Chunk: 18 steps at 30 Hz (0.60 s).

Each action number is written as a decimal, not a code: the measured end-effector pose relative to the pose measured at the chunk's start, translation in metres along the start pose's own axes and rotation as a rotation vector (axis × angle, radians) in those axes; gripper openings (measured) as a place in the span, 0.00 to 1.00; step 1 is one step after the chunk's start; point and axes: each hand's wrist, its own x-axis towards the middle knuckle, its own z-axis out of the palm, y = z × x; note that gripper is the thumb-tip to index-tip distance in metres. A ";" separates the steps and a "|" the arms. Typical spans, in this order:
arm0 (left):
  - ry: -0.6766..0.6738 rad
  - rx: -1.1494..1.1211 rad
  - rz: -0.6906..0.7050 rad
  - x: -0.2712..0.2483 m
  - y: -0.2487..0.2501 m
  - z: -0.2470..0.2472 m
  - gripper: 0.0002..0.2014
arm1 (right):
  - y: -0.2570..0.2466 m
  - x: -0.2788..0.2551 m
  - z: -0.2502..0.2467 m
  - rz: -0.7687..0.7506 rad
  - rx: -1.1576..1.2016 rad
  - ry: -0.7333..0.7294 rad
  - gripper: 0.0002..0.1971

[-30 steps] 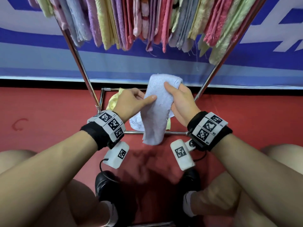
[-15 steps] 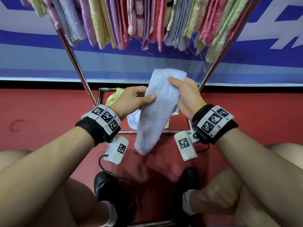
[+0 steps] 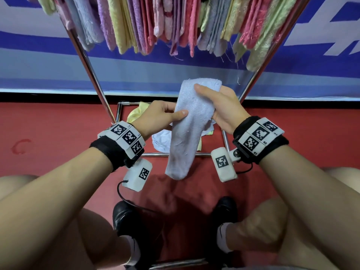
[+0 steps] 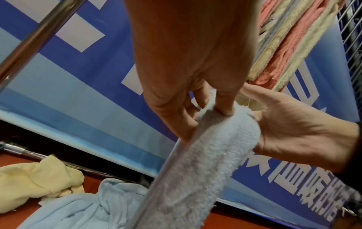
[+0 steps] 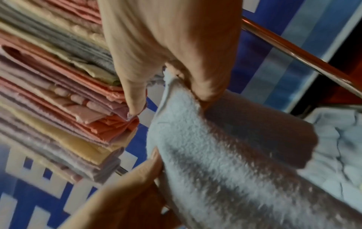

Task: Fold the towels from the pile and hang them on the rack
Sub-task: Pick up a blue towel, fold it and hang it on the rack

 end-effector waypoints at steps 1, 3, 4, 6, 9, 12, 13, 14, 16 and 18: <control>0.030 0.053 0.043 0.000 0.000 0.000 0.09 | 0.002 0.001 0.001 -0.016 -0.073 0.013 0.21; 0.077 0.209 0.125 0.000 0.001 0.001 0.08 | 0.004 0.004 0.001 -0.044 -0.305 0.056 0.34; 0.065 0.240 0.145 0.000 0.001 0.001 0.08 | 0.005 0.007 -0.002 -0.049 -0.383 0.063 0.38; -0.015 0.130 0.109 -0.002 0.002 0.002 0.12 | 0.007 0.013 -0.008 -0.051 -0.368 0.035 0.37; -0.082 0.006 0.066 -0.005 0.001 0.003 0.16 | -0.002 0.017 -0.016 -0.064 -0.334 -0.017 0.21; -0.107 0.004 0.040 -0.008 0.007 0.003 0.08 | -0.013 0.018 -0.020 -0.045 -0.220 -0.020 0.17; -0.109 -0.020 0.032 -0.008 0.009 0.004 0.09 | -0.015 0.018 -0.019 -0.023 -0.121 -0.005 0.16; -0.096 -0.051 0.029 -0.008 0.011 0.004 0.12 | -0.016 0.014 -0.016 0.016 -0.007 -0.006 0.17; 0.011 -0.104 0.052 -0.007 0.013 0.007 0.14 | -0.010 0.004 -0.005 0.157 0.170 -0.081 0.29; 0.195 -0.088 0.092 -0.002 0.011 0.007 0.12 | 0.011 -0.007 0.008 0.280 0.219 -0.180 0.38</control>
